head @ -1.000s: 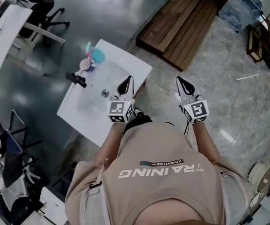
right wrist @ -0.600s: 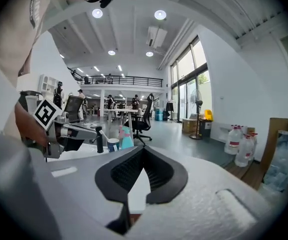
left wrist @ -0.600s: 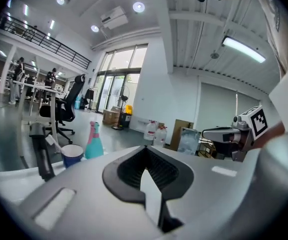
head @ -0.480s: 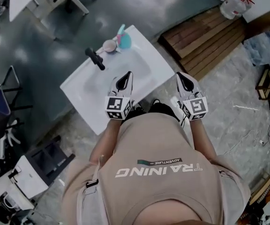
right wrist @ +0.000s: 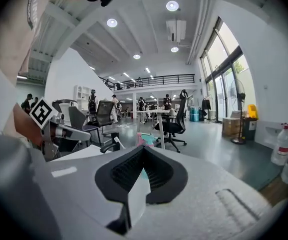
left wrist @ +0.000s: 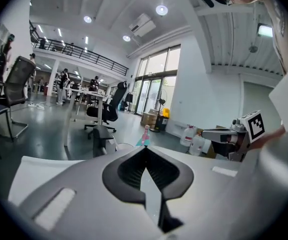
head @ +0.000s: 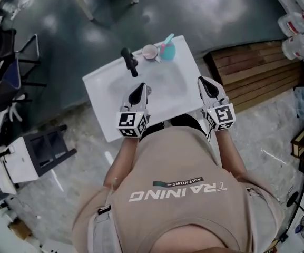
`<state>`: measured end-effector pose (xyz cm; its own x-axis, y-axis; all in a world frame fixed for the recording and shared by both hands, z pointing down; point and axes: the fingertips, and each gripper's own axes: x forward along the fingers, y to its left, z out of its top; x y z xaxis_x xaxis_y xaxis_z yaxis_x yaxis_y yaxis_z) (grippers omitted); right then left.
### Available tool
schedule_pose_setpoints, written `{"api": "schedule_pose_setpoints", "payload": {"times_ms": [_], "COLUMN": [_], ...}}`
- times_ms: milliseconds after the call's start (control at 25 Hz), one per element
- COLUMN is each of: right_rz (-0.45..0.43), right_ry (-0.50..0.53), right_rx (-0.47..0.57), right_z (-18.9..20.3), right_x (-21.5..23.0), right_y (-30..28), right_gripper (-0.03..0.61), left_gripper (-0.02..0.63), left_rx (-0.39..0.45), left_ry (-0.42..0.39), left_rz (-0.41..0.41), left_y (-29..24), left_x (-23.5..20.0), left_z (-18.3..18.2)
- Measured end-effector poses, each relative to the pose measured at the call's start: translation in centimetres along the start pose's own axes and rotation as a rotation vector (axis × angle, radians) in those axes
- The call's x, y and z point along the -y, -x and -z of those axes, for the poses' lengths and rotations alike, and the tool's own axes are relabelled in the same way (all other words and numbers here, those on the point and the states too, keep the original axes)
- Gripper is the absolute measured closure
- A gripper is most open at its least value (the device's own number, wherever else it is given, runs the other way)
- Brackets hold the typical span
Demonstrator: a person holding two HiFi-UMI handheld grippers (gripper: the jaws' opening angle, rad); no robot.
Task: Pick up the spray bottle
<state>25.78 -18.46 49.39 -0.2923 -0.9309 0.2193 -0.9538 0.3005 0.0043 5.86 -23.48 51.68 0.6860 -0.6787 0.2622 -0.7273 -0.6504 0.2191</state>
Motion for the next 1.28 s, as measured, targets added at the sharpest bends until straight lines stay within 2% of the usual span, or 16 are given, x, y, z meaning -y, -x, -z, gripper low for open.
{"api": "schedule_pose_setpoints", "payload": {"times_ms": [120, 280, 440, 640, 1000, 1280], "right_rz": [-0.076, -0.152, -0.206, -0.267, -0.384, -0.430], "right_ry": [0.037, 0.038, 0.034, 0.074, 0.082, 0.115], "right_rx": [0.001, 0.004, -0.010, -0.002, -0.048, -0.118], "right_z": [-0.7, -1.0, -0.5, -0.4, 0.6, 2.2], "right_x": [1.1, 2.7, 4.3, 4.5, 3.1, 2.0], "right_y": [-2.7, -5.6, -8.3, -11.2, -16.1, -18.9], "right_gripper": [0.577, 0.575, 0.575, 0.575, 0.497, 0.431], "left_gripper": [0.598, 0.597, 0.597, 0.597, 0.598, 0.598], "left_rx": [0.005, 0.000, 0.006, 0.006, -0.017, -0.044], "left_ry": [0.001, 0.018, 0.030, 0.045, 0.068, 0.088], "left_rz": [-0.064, -0.154, -0.215, -0.282, -0.370, -0.409], "left_y": [-0.6, -1.3, -2.6, -3.1, -2.2, -1.5], "left_x": [-0.7, -1.5, -2.0, -2.0, -1.9, -2.4], "left_z": [-0.9, -1.3, -1.6, -1.2, -0.5, 0.2]}}
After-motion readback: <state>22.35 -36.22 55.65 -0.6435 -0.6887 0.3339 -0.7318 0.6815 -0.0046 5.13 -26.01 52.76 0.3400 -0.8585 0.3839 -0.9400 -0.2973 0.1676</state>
